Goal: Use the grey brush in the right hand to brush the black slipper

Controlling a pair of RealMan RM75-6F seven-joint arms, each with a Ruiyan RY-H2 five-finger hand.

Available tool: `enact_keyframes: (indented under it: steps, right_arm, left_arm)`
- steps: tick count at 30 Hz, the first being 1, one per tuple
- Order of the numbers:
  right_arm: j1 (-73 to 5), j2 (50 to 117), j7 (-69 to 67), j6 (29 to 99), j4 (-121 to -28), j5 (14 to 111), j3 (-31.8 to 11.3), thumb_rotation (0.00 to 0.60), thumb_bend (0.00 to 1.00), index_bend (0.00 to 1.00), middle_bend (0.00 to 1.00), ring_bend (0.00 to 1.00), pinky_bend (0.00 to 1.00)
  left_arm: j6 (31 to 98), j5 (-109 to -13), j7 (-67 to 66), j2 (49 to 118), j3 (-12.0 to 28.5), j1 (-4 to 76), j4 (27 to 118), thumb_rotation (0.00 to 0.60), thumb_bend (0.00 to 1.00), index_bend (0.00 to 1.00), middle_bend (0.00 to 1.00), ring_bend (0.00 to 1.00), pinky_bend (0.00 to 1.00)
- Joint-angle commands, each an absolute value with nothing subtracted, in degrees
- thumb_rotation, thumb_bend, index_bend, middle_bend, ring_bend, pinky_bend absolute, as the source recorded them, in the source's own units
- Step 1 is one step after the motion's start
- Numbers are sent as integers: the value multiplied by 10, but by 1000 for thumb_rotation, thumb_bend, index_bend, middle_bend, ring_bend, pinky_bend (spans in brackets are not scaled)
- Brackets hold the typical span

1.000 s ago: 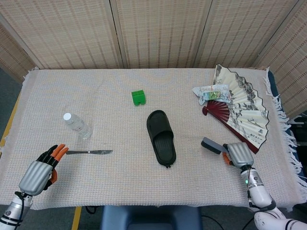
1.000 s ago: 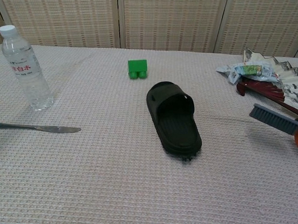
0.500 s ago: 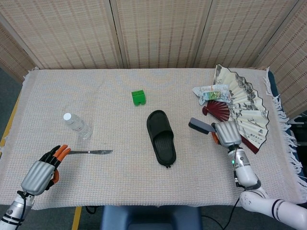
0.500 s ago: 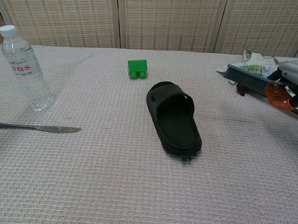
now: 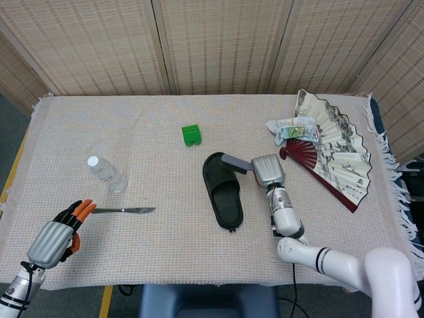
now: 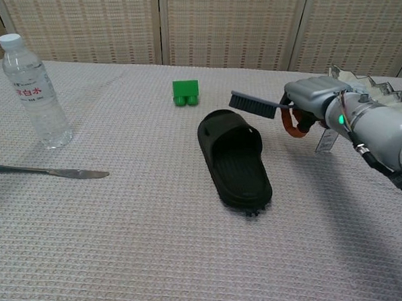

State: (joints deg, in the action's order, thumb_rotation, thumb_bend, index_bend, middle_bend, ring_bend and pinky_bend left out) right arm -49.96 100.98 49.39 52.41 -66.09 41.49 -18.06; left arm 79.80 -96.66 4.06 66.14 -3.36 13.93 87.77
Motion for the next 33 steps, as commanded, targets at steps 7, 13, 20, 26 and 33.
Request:
enact_keyframes:
  steps: [7, 13, 20, 26, 33]
  right_arm:
    - [-515, 1035, 506, 528, -633, 402, -160, 600, 549, 878, 770, 812, 1000]
    - [-504, 1015, 500, 541, -657, 401, -150, 600, 549, 878, 770, 812, 1000]
    - [-524, 1020, 511, 538, -662, 391, -153, 600, 548, 878, 770, 812, 1000]
    - [-554, 1048, 530, 533, -634, 360, -168, 600, 548, 878, 770, 812, 1000]
    - [-548, 1032, 540, 548, -654, 356, -153, 600, 549, 878, 770, 812, 1000]
  left_arm:
    - [799, -967, 47, 659, -35, 140, 876, 600, 1000, 0, 0, 11, 214]
    - [800, -971, 45, 660, -37, 140, 877, 600, 1000, 0, 0, 11, 214]
    - [799, -971, 46, 660, -36, 141, 876, 600, 1000, 0, 0, 11, 215]
    - [798, -966, 50, 658, -35, 141, 875, 600, 1000, 0, 0, 11, 217]
    - [804, -974, 42, 660, -38, 139, 877, 600, 1000, 0, 0, 11, 217]
